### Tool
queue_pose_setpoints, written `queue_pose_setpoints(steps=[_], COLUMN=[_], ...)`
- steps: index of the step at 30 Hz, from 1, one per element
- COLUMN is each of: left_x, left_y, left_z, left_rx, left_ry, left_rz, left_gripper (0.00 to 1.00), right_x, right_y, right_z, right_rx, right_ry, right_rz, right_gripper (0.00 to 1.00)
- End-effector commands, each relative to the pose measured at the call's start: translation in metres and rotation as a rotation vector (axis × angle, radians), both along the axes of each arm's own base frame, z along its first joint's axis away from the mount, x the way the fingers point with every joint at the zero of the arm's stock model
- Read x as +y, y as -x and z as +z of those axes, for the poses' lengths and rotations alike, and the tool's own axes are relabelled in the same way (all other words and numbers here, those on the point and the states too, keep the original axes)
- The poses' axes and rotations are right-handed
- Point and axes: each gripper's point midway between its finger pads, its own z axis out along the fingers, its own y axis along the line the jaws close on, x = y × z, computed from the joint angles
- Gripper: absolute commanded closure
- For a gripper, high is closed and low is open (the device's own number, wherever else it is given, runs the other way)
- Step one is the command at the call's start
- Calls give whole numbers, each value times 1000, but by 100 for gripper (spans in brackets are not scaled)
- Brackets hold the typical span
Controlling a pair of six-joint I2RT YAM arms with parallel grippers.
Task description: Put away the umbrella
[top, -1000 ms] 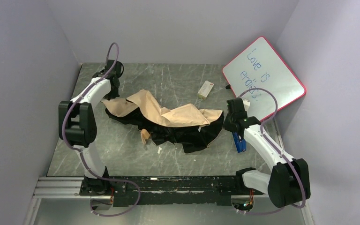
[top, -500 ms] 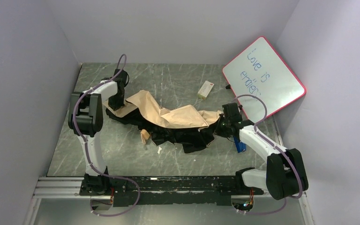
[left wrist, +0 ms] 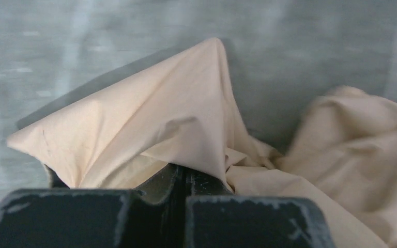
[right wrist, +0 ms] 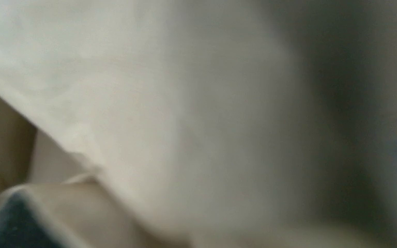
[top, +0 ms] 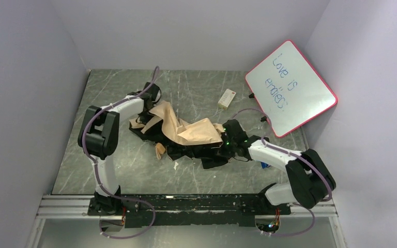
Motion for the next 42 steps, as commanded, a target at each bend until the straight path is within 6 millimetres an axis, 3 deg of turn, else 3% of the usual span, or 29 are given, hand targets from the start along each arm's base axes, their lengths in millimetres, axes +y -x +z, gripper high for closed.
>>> queue_pose_setpoints(steps=[1, 4, 7, 10, 12, 14, 20, 26, 29, 33, 36, 39, 42], left_x=[-90, -131, -159, -174, -172, -164, -131, -89, -63, -46, -35, -30, -34], left_y=[43, 63, 77, 82, 79, 72, 42, 24, 20, 19, 11, 1, -9], left_z=[-8, -6, -7, -7, -6, -1, 30, 71, 88, 108, 115, 111, 103], left_rx=[100, 116, 127, 126, 111, 79, -48, -153, -208, -259, -300, -282, -253], left_ry=[253, 313, 359, 378, 362, 315, 267, 286, 232, 220, 209, 195, 182], left_rz=[-143, -222, -265, -283, -271, -244, -130, -18, 22, 26, 37, 36, 16], left_gripper=[95, 95, 95, 95, 95, 95, 95, 95, 95, 95, 95, 95, 95], right_x=[37, 58, 84, 111, 117, 108, 51, 8, -8, -30, -46, -64, -80], right_y=[-3, 0, 4, 8, 11, 17, 31, 38, 36, 30, 24, 19, 15], right_z=[3, 3, 8, 22, 31, 35, 54, 78, 99, 138, 161, 157, 126], right_rx=[-18, -16, -35, -72, -91, -89, -125, -151, -188, -266, -335, -354, -326], right_ry=[-70, -101, -152, -204, -202, -156, 14, 133, 171, 192, 194, 240, 318], right_rz=[20, 47, 105, 195, 241, 246, 174, 95, 37, -63, -168, -267, -317], right_gripper=[100, 100, 100, 100, 100, 100, 100, 89, 88, 89, 97, 100, 100])
